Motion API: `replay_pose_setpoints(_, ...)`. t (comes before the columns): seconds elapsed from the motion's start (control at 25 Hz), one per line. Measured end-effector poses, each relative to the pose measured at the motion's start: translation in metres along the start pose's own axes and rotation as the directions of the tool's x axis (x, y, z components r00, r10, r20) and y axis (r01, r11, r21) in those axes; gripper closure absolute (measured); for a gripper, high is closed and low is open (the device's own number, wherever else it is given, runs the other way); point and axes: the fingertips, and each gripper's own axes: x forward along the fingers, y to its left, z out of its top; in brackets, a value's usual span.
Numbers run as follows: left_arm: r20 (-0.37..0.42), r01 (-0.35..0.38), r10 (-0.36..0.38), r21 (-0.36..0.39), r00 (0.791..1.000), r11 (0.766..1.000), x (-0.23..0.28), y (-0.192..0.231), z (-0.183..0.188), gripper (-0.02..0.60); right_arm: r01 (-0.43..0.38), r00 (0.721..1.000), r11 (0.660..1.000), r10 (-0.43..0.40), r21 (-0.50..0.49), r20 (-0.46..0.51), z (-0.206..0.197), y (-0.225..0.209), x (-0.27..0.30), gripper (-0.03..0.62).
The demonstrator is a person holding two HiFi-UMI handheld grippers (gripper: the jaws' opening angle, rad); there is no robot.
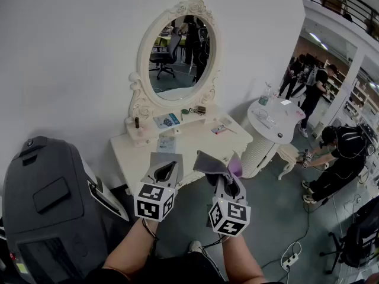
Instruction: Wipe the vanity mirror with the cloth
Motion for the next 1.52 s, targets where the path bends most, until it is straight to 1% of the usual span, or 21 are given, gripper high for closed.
replay_pose_setpoints(0.32,-0.011,-0.016,0.016,-0.006,1.0,1.0,0.007,0.008,-0.001,0.581,-0.033,0.999,0.999,0.033,-0.014,-0.015,-0.002,0.007,0.017,0.549)
replay_pose_setpoints(0.44,-0.013,-0.019,0.019,0.0,1.0,1.0,0.017,0.007,0.001,0.581,-0.041,0.999,0.999,0.04,-0.016,-0.025,-0.004,0.001,0.027,0.549)
replay_pose_setpoints(0.56,-0.019,-0.016,0.016,0.004,1.0,1.0,0.035,0.004,0.002,0.581,-0.053,0.998,0.999,0.053,0.009,-0.026,-0.005,-0.009,0.04,0.549)
replay_pose_setpoints(0.72,-0.026,-0.014,0.015,0.01,1.0,1.0,0.068,-0.003,0.006,0.581,-0.061,0.998,0.998,0.062,0.018,-0.018,-0.002,-0.033,0.06,0.549)
replay_pose_setpoints(0.96,-0.03,-0.011,0.012,0.021,0.999,1.0,0.131,-0.025,0.02,0.581,-0.074,0.997,0.997,0.074,0.027,-0.006,0.01,-0.084,0.097,0.549)
replay_pose_setpoints(1.2,-0.028,-0.053,0.053,0.015,0.998,0.998,0.185,-0.04,0.029,0.581,-0.12,0.993,0.992,0.121,0.032,-0.009,0.012,-0.13,0.13,0.549)
replay_pose_setpoints(1.36,-0.037,-0.078,0.079,0.015,0.996,0.997,0.209,-0.051,0.027,0.581,-0.135,0.99,0.99,0.136,0.04,-0.022,0.009,-0.161,0.144,0.549)
replay_pose_setpoints(1.52,-0.069,-0.089,0.091,0.03,0.993,0.996,0.223,-0.056,0.022,0.581,-0.149,0.988,0.987,0.151,0.056,-0.034,0.006,-0.175,0.152,0.549)
